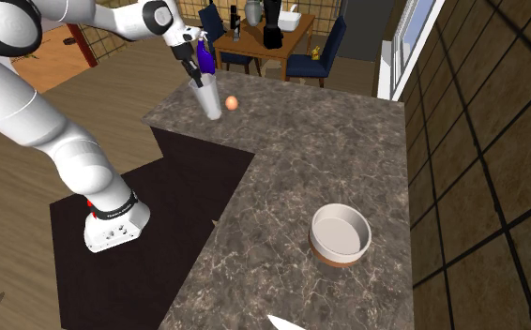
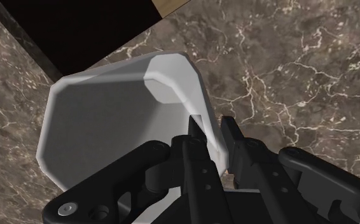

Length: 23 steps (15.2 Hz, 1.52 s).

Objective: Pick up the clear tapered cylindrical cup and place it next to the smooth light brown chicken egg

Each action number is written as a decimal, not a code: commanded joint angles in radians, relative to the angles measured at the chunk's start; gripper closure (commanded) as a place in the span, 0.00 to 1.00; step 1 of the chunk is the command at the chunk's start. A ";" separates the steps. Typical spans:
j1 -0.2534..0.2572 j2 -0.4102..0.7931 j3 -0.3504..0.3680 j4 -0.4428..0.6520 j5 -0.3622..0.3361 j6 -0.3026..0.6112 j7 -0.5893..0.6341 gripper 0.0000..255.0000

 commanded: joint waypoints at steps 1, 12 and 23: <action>-0.001 0.008 0.002 -0.017 -0.006 0.024 0.008 1.00; -0.009 0.076 0.016 -0.100 -0.061 0.162 0.070 1.00; -0.009 0.075 0.015 -0.100 -0.061 0.162 0.070 0.00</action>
